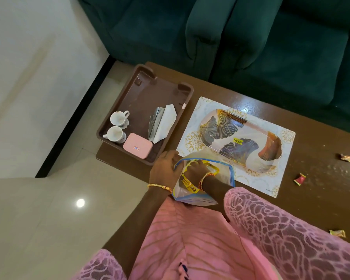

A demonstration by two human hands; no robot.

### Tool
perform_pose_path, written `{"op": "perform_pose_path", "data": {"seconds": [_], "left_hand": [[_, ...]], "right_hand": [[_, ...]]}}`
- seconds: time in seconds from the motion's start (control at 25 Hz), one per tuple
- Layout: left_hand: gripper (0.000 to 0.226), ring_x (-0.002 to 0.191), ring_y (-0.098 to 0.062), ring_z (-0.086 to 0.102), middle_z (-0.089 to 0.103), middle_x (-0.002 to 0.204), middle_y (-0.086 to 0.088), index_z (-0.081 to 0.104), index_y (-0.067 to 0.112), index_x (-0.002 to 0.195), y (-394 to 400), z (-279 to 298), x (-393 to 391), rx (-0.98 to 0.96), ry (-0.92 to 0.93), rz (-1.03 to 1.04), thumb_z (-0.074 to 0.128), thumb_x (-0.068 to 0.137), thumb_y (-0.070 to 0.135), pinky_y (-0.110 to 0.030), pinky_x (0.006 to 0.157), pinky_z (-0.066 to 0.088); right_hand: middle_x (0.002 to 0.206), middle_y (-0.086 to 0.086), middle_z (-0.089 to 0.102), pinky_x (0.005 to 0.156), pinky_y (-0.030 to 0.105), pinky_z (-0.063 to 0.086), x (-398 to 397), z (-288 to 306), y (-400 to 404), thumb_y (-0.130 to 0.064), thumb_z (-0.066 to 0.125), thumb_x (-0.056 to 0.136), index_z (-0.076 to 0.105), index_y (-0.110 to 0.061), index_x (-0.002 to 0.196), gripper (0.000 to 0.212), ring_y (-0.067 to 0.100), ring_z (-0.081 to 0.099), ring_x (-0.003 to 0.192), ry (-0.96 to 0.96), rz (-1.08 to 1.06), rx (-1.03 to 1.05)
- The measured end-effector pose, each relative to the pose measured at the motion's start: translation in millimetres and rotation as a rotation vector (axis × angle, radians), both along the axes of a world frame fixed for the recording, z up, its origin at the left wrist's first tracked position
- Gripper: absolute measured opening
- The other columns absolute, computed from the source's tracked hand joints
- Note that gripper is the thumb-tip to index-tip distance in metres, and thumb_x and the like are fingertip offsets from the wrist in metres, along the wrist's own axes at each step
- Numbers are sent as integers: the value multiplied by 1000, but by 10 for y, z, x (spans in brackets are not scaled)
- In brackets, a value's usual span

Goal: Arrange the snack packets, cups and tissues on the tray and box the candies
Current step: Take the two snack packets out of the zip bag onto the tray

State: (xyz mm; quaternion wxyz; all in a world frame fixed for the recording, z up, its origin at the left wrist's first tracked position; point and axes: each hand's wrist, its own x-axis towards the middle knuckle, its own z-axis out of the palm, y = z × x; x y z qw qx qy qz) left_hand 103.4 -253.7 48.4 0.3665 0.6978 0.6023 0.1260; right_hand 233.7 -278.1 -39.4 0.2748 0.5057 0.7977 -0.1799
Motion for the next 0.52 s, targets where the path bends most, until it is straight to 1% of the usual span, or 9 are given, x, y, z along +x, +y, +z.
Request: {"op": "perform_pose_path", "data": {"seconds": [0.12,0.2,0.24,0.32,0.4,0.48,0.52], "left_hand": [[25,96,-30,59,64,102,-15,62,8,105,-7,-10,-13,-32,-5,50,59,86,24,-40,80,50],[20,92,-29,60,67,98,-15,65,8,100,46,-2,-1,-63,-44,77,59,87,23,-38,78,50],[19,87,-27,61,69,95,-15,66,7,96,86,9,14,-83,-80,96,61,87,23,-36,76,50],[19,80,-21,60,70,90,-14,68,6,93,179,32,48,-134,-161,154,65,84,22,-28,71,48],[20,80,-16,57,67,90,-12,67,5,96,269,63,85,-165,-228,182,70,80,18,-18,68,43],[23,81,-17,55,65,93,-15,64,4,101,336,74,151,-161,-266,129,69,79,9,-17,68,42],[25,81,-18,55,64,94,-15,62,4,103,359,81,193,-157,-275,98,68,80,6,-16,67,43]], "right_hand": [[111,15,66,89,42,45,-26,376,32,-14,43,94,63,-9,106,25,34,59,108,162,-209,-20],[109,14,67,81,39,49,26,697,-24,-6,45,88,63,-11,106,26,33,61,105,296,-395,17],[106,14,69,79,38,50,87,875,-89,-5,48,86,64,-11,105,25,32,62,102,372,-500,56],[95,15,73,76,34,50,268,1219,-274,-5,56,83,68,-9,99,20,31,65,90,578,-750,171],[82,16,74,69,31,49,476,1526,-424,-2,64,82,72,-6,91,13,28,65,76,778,-1020,280],[76,19,72,69,37,52,663,1741,-480,2,66,81,71,2,87,8,26,64,70,994,-1232,293],[74,16,73,69,36,55,747,1792,-482,4,64,82,69,5,86,7,19,66,69,1132,-1320,266]]}}
